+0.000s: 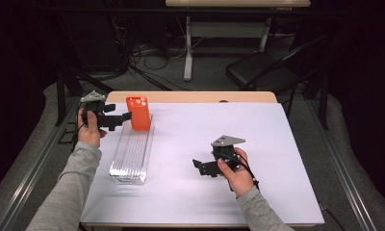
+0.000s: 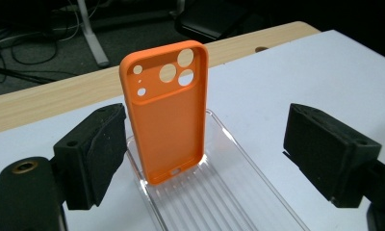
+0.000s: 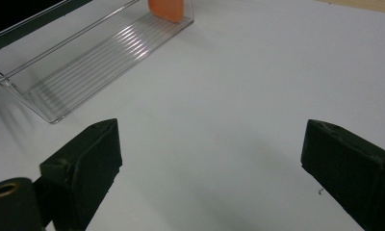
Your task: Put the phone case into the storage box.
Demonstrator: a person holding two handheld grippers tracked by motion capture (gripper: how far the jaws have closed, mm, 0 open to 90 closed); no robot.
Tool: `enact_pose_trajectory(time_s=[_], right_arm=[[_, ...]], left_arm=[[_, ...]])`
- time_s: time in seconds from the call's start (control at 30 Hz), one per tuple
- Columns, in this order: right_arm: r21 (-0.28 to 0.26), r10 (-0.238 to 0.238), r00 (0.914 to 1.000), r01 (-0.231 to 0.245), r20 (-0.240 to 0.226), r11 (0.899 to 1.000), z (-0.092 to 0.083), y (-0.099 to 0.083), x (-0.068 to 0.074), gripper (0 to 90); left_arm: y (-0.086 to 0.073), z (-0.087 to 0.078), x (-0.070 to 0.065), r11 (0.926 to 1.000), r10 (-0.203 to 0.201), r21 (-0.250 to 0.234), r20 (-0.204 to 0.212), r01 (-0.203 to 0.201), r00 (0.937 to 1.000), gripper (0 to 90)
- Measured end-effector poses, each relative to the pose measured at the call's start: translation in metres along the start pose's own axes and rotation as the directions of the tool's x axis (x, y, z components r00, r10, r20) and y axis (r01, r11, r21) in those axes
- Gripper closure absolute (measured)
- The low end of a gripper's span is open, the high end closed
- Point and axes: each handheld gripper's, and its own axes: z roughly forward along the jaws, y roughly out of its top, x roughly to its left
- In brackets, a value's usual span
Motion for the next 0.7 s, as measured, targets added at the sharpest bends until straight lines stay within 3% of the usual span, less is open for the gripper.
enact_pose_trajectory(time_s=[0.2, 0.7], right_arm=[[-0.004, 0.007, 1.0000, -0.007, 0.004, 1.000, -0.003, 0.001, 0.000, 6.5], [-0.015, -0.034, 0.9994, 0.034, 0.011, 0.999, -0.009, 0.005, 0.002, 0.0]], left_arm=[[0.001, -0.005, -0.007, 0.9999, 0.010, -0.006, 0.016, -0.010, 0.9998, 15.6], [0.001, -0.011, -0.031, 0.9987, 0.051, -0.012, 0.058, -0.050, 0.9970, 15.5]])
